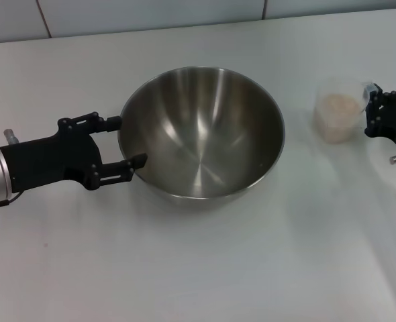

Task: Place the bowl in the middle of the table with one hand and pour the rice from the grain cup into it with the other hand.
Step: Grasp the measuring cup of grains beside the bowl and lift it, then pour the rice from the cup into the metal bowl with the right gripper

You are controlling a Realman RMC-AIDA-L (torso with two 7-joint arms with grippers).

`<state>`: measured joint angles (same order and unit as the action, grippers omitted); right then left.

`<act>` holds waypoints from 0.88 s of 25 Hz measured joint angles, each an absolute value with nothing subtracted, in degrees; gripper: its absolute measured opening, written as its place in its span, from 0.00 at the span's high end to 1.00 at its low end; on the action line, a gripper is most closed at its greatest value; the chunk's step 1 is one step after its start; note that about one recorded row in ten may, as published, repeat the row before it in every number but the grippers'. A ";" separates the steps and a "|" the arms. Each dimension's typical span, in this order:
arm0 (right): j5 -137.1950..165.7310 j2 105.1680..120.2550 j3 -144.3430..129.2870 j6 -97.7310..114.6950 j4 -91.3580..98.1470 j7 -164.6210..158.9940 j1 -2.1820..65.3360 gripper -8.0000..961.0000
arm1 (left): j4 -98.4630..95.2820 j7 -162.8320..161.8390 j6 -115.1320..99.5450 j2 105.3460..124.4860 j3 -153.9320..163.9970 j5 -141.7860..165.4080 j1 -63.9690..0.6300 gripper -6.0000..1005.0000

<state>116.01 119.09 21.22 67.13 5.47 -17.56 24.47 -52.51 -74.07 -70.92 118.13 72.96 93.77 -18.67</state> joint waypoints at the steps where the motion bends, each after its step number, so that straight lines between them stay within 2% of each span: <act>1: 116.01 119.09 21.43 67.57 5.50 -17.56 24.42 0.97 | -52.94 -74.32 -71.13 118.13 73.10 93.77 -18.60 0.21; 13: 116.01 119.11 23.55 81.51 4.06 -11.85 23.89 0.98 | -55.33 -74.80 -72.66 118.12 73.12 93.78 -18.21 0.21; 22: 116.81 119.18 19.09 87.64 -0.24 4.03 26.92 0.99 | -58.35 -77.91 -73.76 118.30 73.12 97.59 -18.33 0.21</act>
<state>116.81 119.18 19.09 87.64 -0.24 4.03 26.92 -58.35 -77.91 -73.76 118.30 73.12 97.59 -18.33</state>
